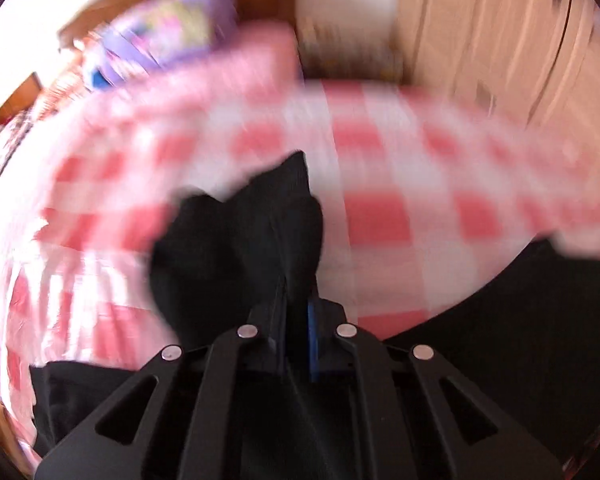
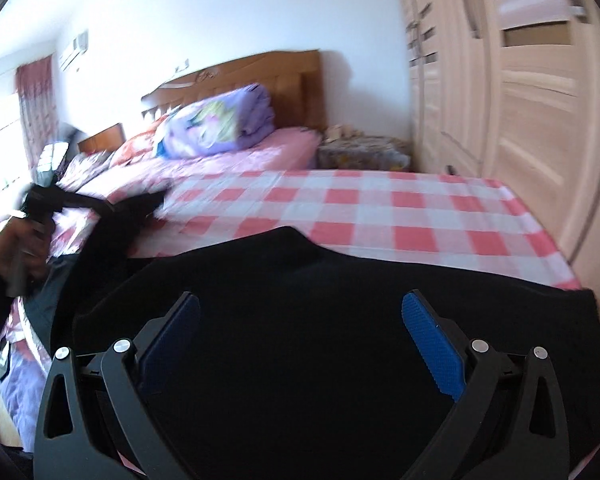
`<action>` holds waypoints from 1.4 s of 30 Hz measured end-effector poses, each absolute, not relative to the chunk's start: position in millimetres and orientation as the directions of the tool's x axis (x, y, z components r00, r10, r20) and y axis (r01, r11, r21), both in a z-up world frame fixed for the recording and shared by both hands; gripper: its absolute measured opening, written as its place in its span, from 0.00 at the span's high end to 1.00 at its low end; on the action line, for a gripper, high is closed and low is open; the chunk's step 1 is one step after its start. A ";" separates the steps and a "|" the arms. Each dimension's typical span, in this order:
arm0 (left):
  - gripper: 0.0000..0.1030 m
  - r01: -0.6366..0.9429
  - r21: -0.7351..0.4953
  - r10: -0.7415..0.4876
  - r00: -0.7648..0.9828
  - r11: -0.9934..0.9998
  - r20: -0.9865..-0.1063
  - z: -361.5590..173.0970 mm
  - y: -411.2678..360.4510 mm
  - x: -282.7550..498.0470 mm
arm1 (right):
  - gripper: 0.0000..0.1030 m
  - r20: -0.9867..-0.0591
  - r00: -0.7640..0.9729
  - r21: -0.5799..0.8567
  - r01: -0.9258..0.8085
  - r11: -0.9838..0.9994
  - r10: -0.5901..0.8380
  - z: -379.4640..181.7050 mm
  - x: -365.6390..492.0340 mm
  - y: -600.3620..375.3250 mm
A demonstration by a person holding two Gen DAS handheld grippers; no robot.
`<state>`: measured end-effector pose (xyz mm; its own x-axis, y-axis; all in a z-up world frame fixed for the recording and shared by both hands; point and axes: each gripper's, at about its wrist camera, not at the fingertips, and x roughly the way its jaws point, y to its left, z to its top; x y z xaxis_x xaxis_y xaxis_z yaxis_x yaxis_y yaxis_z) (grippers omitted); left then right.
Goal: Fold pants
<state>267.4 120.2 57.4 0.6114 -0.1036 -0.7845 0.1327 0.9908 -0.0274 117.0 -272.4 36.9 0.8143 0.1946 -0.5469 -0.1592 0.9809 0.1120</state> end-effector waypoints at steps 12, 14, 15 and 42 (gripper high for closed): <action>0.93 -0.097 -0.286 -0.132 0.718 0.953 -0.683 24.8 300.1 64.7 | 0.04 -0.618 0.712 0.086 -0.362 0.928 0.335 30.6 157.5 -224.2; 0.92 -0.118 -0.249 -0.098 0.699 0.961 -0.708 1.1 297.8 63.0 | 0.04 -0.624 0.684 0.010 -0.477 0.879 0.378 38.7 170.3 -189.5; 0.92 -0.128 -0.241 -0.086 0.696 0.962 -0.713 -5.3 297.2 64.2 | 0.05 -0.633 0.667 -0.021 -0.522 0.853 0.393 40.5 176.0 -173.9; 0.93 0.008 -0.253 -0.123 0.889 0.967 -0.441 61.1 280.1 51.3 | 0.92 -0.654 0.607 -0.280 -0.748 0.602 0.451 18.6 202.0 -56.9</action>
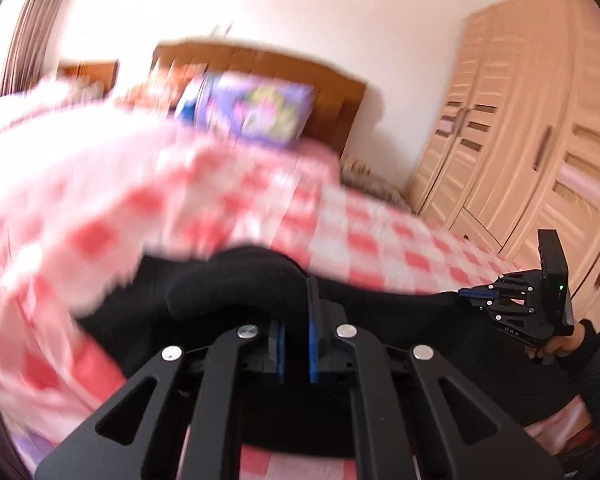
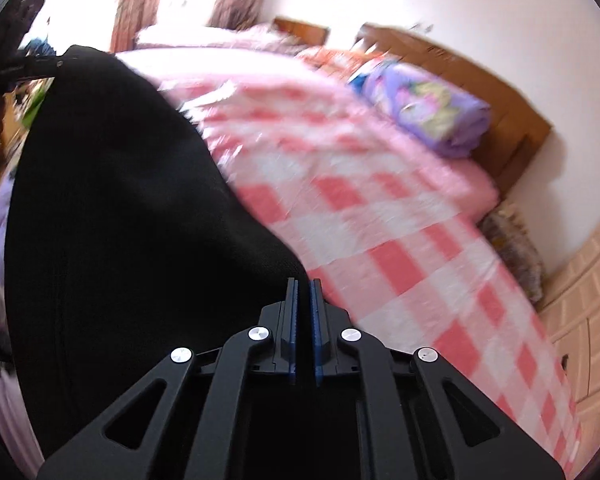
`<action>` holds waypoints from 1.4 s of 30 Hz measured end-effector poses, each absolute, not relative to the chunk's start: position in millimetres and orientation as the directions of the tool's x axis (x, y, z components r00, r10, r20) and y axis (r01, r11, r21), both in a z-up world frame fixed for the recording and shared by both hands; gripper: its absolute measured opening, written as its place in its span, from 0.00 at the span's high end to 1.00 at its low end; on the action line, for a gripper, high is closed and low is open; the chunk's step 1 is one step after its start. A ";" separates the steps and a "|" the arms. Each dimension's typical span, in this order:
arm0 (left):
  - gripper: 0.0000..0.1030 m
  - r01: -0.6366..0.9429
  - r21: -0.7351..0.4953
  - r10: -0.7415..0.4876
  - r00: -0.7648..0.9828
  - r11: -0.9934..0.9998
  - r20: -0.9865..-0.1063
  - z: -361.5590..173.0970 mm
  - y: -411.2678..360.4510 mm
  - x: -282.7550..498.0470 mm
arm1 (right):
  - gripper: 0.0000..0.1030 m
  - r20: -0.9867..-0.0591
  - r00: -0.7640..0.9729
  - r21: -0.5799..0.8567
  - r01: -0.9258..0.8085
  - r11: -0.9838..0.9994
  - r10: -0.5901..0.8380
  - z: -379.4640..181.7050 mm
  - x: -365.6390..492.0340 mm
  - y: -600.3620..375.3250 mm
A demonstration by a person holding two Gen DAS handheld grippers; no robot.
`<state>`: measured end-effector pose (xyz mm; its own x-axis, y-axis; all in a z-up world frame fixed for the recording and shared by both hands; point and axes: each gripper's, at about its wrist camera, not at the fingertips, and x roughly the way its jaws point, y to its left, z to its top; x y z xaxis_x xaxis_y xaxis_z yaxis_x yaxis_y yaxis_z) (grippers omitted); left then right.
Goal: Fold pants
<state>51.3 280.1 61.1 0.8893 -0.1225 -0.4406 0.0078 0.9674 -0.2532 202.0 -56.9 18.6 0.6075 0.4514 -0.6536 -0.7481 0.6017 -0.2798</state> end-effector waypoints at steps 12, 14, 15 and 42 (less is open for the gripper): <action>0.84 -0.114 -0.030 0.074 0.803 0.993 -0.592 22.5 271.7 60.3 | 0.79 -0.745 0.547 -0.174 -0.712 0.680 0.383 -11.9 232.3 -58.6; 0.63 -0.128 -0.074 0.058 0.797 0.989 -0.602 9.0 280.3 48.3 | 0.74 -0.741 0.521 -0.096 -0.708 0.700 0.425 -4.6 232.5 -71.4; 0.51 -0.132 -0.105 0.045 0.803 0.986 -0.595 7.7 285.0 42.2 | 0.69 -0.729 0.524 -0.076 -0.702 0.708 0.441 -1.5 230.5 -79.0; 0.48 -0.039 -0.998 -0.500 0.864 0.059 -0.063 -55.3 406.9 67.6 | 0.05 -0.657 0.568 0.186 -0.515 0.837 0.496 -1.2 215.1 -163.7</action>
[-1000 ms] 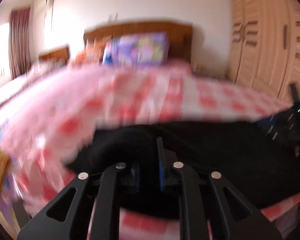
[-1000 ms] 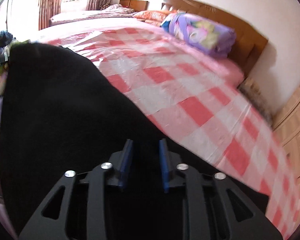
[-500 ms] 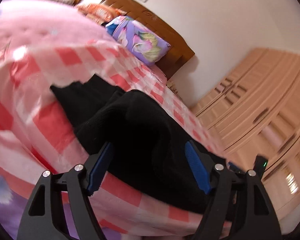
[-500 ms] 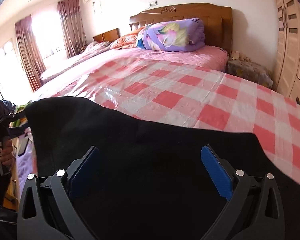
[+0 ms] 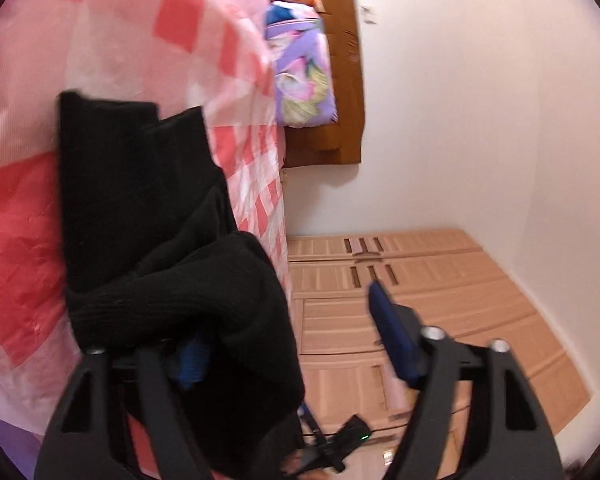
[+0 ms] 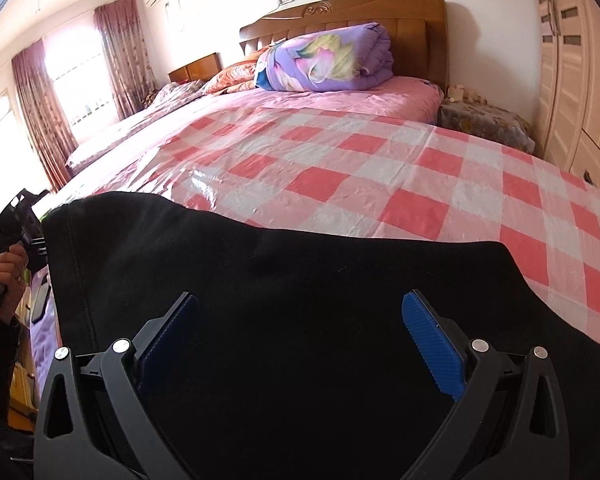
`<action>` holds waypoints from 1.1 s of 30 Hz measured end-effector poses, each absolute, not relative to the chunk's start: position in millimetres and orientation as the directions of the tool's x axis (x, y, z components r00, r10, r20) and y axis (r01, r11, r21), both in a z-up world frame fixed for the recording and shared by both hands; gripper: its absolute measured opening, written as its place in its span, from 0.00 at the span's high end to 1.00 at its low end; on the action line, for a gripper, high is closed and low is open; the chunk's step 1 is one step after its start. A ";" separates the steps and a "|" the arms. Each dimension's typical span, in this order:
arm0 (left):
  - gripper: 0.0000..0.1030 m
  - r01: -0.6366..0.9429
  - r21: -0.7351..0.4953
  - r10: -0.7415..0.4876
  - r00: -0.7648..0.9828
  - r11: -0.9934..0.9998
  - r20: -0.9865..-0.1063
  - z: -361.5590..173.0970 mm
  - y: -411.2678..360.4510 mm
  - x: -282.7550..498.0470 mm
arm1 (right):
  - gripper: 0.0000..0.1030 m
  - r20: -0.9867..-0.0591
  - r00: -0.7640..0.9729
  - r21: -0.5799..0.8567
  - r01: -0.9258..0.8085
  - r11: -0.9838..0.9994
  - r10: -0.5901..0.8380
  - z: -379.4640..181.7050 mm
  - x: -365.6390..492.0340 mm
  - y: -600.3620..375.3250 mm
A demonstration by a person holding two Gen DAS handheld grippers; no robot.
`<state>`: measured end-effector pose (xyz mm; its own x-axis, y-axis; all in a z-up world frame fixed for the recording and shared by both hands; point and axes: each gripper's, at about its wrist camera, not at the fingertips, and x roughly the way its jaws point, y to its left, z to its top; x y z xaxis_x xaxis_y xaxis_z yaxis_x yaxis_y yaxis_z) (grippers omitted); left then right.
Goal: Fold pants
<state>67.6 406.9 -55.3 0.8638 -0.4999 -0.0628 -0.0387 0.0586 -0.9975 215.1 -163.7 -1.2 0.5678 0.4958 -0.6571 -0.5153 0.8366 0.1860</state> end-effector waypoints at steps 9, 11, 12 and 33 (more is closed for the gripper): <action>0.82 0.126 -0.226 -0.180 0.954 0.966 -0.241 100.2 288.8 23.7 | 0.05 -0.667 0.556 0.199 -0.508 0.838 0.496 -3.3 216.9 -165.1; 0.79 0.066 -0.179 -0.121 0.940 0.982 -0.318 88.4 290.9 37.4 | 0.04 -0.667 0.558 0.196 -0.507 0.839 0.493 -2.9 216.5 -165.3; 0.78 0.034 -0.225 -0.117 0.924 0.974 -0.365 76.5 302.1 45.2 | 0.04 -0.666 0.559 0.197 -0.507 0.839 0.494 -2.9 216.6 -165.6; 0.30 -0.066 -0.278 -0.105 0.825 0.958 -0.556 35.1 294.3 50.6 | 0.04 -0.693 0.531 0.227 -0.482 0.846 0.488 -9.1 223.4 -167.8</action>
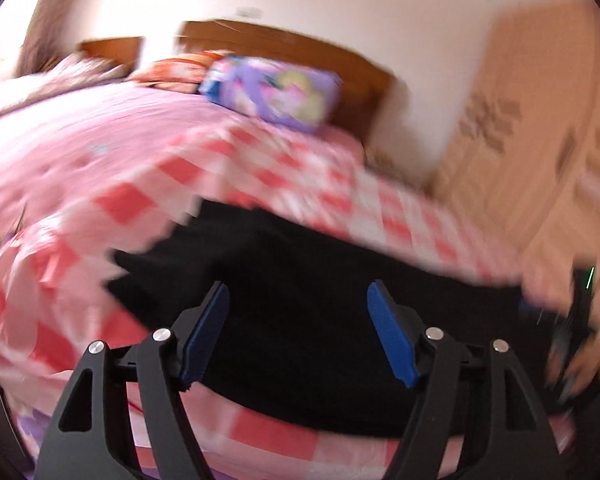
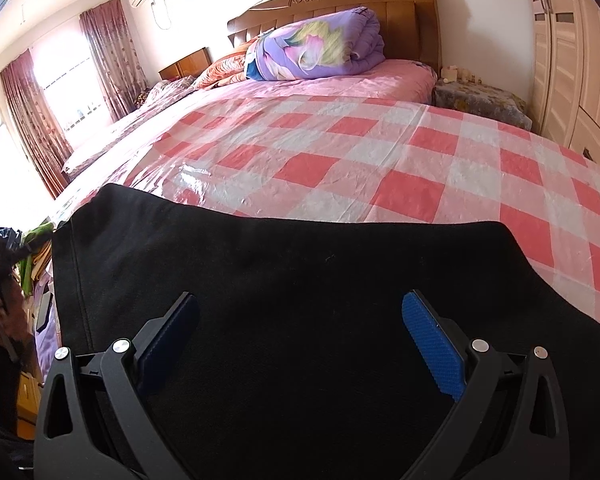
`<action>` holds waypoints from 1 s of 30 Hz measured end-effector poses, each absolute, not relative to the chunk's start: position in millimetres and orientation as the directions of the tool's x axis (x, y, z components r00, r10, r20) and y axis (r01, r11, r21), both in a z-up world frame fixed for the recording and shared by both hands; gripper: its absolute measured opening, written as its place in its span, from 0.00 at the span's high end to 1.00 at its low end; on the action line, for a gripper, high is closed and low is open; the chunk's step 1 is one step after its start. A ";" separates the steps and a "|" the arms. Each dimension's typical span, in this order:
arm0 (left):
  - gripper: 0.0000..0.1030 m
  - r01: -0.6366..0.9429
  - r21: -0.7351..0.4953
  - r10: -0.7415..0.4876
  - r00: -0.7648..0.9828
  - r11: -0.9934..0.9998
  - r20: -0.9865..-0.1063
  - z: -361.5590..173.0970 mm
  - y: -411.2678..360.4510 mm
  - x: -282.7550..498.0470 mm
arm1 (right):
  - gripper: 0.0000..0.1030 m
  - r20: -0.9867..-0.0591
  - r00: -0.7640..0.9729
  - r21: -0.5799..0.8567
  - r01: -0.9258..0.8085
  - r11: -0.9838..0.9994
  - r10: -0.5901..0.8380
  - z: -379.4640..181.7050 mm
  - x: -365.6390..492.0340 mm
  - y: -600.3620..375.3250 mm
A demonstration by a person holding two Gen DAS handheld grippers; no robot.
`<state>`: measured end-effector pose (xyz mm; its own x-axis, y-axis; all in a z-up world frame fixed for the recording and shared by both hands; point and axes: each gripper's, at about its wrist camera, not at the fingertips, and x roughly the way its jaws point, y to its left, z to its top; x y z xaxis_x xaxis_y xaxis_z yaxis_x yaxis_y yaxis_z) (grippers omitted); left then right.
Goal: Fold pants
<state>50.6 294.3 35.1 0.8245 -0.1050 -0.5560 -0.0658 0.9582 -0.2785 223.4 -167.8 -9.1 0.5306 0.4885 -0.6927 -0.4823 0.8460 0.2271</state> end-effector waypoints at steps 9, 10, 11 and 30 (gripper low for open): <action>0.29 -0.035 -0.047 -0.008 0.704 0.998 -0.710 6.7 248.6 59.9 | 0.04 -0.711 0.529 0.226 -0.452 0.863 0.463 -12.2 226.6 -169.6; 0.29 -0.028 -0.019 0.008 0.724 0.999 -0.690 15.5 244.0 53.8 | 0.04 -0.710 0.542 0.202 -0.456 0.867 0.450 -9.8 223.3 -167.0; 0.26 -0.018 -0.005 0.010 0.736 1.000 -0.677 19.7 240.1 51.6 | 0.04 -0.712 0.546 0.181 -0.465 0.867 0.441 -6.6 217.6 -161.9; 0.03 -0.130 -0.234 -0.073 0.714 0.964 -0.697 7.7 286.0 13.1 | 0.04 -0.796 0.482 0.018 -0.588 0.809 0.368 -13.4 112.5 -136.1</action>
